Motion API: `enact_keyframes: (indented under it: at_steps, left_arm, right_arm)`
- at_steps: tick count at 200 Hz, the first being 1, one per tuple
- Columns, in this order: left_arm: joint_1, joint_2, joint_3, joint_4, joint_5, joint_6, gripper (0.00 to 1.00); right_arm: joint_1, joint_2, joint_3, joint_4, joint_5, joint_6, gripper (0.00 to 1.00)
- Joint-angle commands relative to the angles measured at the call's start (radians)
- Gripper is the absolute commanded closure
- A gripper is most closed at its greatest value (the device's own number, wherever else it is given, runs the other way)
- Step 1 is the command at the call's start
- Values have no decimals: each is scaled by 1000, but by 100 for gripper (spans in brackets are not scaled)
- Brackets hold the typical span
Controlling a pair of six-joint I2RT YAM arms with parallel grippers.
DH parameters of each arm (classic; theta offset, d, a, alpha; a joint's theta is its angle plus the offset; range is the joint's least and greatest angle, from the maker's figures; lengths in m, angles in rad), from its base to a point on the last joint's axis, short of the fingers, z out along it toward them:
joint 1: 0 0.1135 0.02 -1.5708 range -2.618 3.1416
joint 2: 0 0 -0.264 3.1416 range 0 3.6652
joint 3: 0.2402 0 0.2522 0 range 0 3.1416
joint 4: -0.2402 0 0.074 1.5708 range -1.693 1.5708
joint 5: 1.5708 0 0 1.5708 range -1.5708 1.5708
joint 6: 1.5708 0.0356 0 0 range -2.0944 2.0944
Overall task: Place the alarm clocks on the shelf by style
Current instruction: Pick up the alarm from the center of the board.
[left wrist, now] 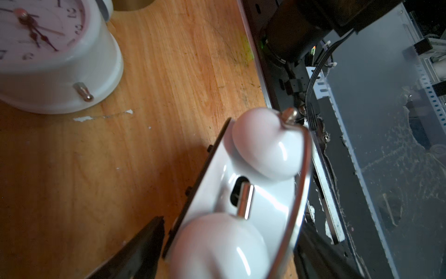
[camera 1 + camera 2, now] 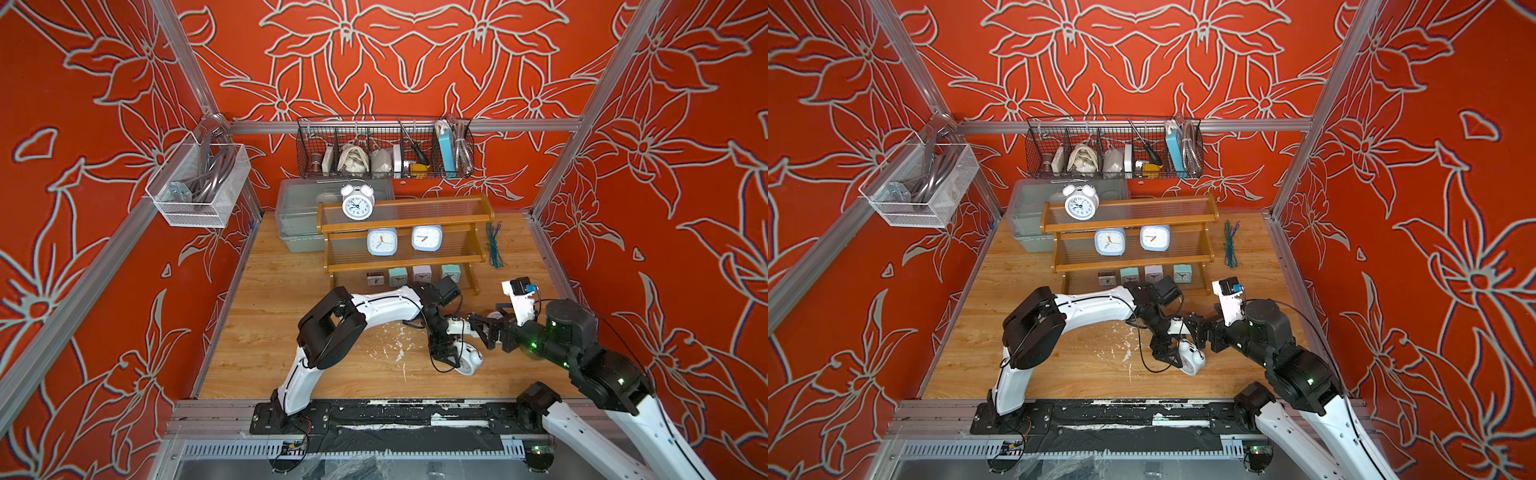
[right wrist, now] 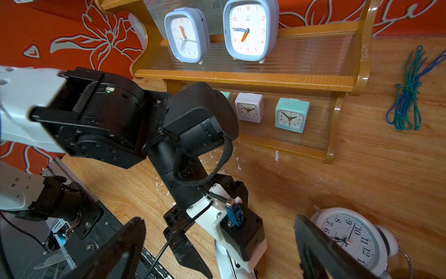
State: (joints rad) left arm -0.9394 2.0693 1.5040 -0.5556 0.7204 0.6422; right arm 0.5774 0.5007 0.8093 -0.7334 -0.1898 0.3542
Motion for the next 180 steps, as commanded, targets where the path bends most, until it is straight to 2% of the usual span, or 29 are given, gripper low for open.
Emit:
enact_keyframes:
  at_steps: [1, 105, 144, 180]
  left_arm:
    - [-4, 9, 21, -44, 28, 5, 23]
    - [-4, -8, 31, -75, 50, -22, 54]
    - [-4, -40, 20, -84, 51, -25, 60]
    - [9, -114, -22, -104, 67, -25, 62]
  right_arm:
    - [5, -10, -21, 2, 15, 11, 0]
    - [5, -4, -56, 41, 5, 22, 0]
    - [4, -5, -57, 46, 8, 22, 0]
    - [4, -4, -43, 52, 2, 9, 0]
